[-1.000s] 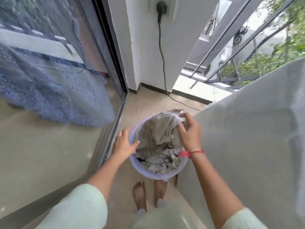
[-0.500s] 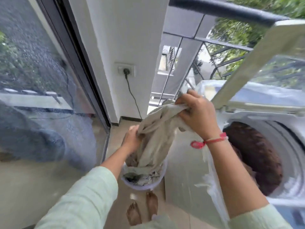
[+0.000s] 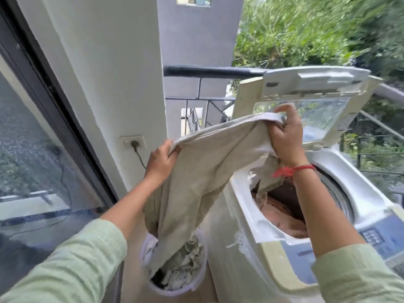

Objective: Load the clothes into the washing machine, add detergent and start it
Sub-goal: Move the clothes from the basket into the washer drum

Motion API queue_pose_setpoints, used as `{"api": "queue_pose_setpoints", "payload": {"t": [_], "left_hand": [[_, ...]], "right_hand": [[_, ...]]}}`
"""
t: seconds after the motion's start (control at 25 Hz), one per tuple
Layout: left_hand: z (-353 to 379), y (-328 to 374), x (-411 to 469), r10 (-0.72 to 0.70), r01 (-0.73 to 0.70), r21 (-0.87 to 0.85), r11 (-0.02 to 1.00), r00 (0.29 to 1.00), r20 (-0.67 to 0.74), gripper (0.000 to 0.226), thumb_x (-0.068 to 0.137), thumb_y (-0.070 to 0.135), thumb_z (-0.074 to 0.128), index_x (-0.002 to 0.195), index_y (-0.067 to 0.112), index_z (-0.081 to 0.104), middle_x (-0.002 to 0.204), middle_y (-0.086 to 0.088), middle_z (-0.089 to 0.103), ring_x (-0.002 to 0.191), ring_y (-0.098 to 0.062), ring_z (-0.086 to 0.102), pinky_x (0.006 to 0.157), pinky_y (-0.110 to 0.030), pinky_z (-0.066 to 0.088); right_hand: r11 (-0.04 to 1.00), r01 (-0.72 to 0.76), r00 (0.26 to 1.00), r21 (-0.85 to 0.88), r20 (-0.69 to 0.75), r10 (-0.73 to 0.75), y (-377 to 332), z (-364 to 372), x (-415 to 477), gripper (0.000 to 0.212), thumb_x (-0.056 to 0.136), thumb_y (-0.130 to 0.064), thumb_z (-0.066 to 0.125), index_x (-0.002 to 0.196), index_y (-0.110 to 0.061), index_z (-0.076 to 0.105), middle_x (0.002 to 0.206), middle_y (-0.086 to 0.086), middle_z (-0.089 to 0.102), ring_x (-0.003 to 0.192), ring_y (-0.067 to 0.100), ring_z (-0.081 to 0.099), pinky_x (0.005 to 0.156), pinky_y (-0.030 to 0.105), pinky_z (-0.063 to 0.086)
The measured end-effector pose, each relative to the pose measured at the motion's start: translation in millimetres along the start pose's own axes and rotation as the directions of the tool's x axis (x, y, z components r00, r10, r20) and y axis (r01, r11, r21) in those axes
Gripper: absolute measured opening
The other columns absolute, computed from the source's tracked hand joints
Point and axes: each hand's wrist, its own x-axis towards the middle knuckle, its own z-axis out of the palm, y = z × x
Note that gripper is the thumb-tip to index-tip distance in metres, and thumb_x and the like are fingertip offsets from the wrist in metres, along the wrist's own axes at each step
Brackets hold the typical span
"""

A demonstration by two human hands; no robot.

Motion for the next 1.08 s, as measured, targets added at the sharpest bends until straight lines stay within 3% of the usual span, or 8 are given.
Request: {"api": "queue_pose_setpoints", "payload": {"t": [0.12, 0.24, 0.44, 0.56, 0.64, 0.84, 0.96, 1.08], "left_hand": [[22.7, 18.5, -7.0, 0.027, -0.028, 0.024, 0.999, 1.000, 0.010, 0.035, 0.087, 0.050, 0.048, 0.073, 0.018, 0.051, 0.059, -0.004, 0.049, 0.067, -0.034, 0.058, 0.055, -0.035, 0.036], [66.1, 44.2, -11.2, 0.078, -0.081, 0.038, 0.996, 0.995, 0.065, 0.035, 0.086, 0.058, 0.041, 0.072, 0.028, 0.050, 0.056, -0.001, 0.050, 0.065, -0.033, 0.059, 0.055, -0.036, 0.039], [170.3, 84.1, -26.2, 0.044, -0.073, 0.142, 0.987, 0.979, 0.197, 0.019, 0.094, 0.036, 0.051, 0.098, 0.019, 0.058, 0.088, -0.008, 0.061, 0.088, -0.034, 0.060, 0.063, -0.034, 0.039], [213.2, 91.3, -31.8, -0.062, -0.051, 0.228, 0.972, 0.884, 0.463, 0.054, 0.086, 0.057, 0.049, 0.127, 0.022, 0.048, 0.128, -0.005, 0.047, 0.122, -0.024, 0.044, 0.096, -0.039, 0.039], [218.0, 85.5, -38.4, -0.080, -0.005, 0.179, 0.984, 0.882, 0.465, 0.067, 0.077, 0.069, 0.039, 0.129, 0.027, 0.044, 0.133, 0.000, 0.042, 0.126, -0.018, 0.037, 0.103, -0.041, 0.033], [170.9, 30.9, -84.6, -0.285, 0.286, 0.058, 0.956, 0.958, -0.026, 0.037, 0.089, 0.040, 0.045, 0.118, 0.019, 0.054, 0.116, -0.002, 0.052, 0.111, -0.021, 0.047, 0.092, -0.031, 0.036], [124.7, -27.2, -130.3, -0.479, 0.490, 0.105, 0.865, 0.870, -0.115, 0.028, 0.092, 0.012, 0.053, 0.119, 0.010, 0.055, 0.119, -0.014, 0.050, 0.106, -0.030, 0.050, 0.087, -0.028, 0.034], [81.8, -87.6, -172.4, -0.636, 0.648, 0.145, 0.747, 0.761, -0.126, 0.032, 0.088, 0.004, 0.054, 0.120, 0.007, 0.055, 0.122, -0.019, 0.048, 0.111, -0.034, 0.049, 0.095, -0.035, 0.035]], "right_hand": [[0.843, 0.258, 0.965, -0.472, 0.094, -0.243, 13.7, -39.2, 4.1, 0.020, 0.081, -0.016, 0.062, 0.099, -0.009, 0.060, 0.068, 0.011, 0.060, 0.059, 0.028, 0.055, 0.054, 0.030, 0.040], [0.717, 0.317, 0.944, -0.621, 0.138, -0.298, 51.0, -84.6, 8.1, 0.017, 0.079, -0.022, 0.061, 0.091, -0.010, 0.061, 0.072, 0.011, 0.064, 0.061, 0.032, 0.061, 0.051, 0.033, 0.046], [0.685, 0.122, 0.981, -0.718, 0.193, 0.027, 165.4, -142.9, -2.5, 0.034, 0.083, -0.038, 0.044, 0.099, -0.011, 0.058, 0.089, 0.015, 0.066, 0.078, 0.035, 0.063, 0.061, 0.038, 0.050], [0.623, 0.101, 0.730, -0.776, 0.483, 0.483, 236.3, -150.2, -13.2, 0.034, 0.086, -0.029, 0.057, 0.117, -0.016, 0.054, 0.116, 0.013, 0.056, 0.109, 0.033, 0.055, 0.083, 0.038, 0.045], [0.669, 0.119, 0.588, -0.734, 0.595, 0.548, 255.9, -140.1, -20.0, 0.045, 0.083, -0.031, 0.064, 0.126, -0.021, 0.052, 0.125, 0.009, 0.052, 0.119, 0.030, 0.050, 0.096, 0.040, 0.043], [0.900, 0.269, 0.676, -0.343, 0.733, 0.077, 183.9, -57.1, -45.2, 0.025, 0.085, -0.021, 0.062, 0.110, -0.016, 0.063, 0.107, 0.007, 0.058, 0.105, 0.029, 0.054, 0.088, 0.038, 0.044], [0.911, 0.413, 0.526, -0.014, 0.820, -0.226, 106.2, 5.3, -82.0, 0.020, 0.087, -0.019, 0.060, 0.106, -0.014, 0.063, 0.107, 0.006, 0.059, 0.098, 0.024, 0.054, 0.084, 0.035, 0.045], [0.872, 0.482, 0.305, 0.089, 0.915, -0.262, 60.7, 77.1, -125.0, 0.026, 0.088, -0.021, 0.058, 0.113, -0.014, 0.060, 0.111, 0.008, 0.056, 0.097, 0.028, 0.055, 0.083, 0.039, 0.046]]}}
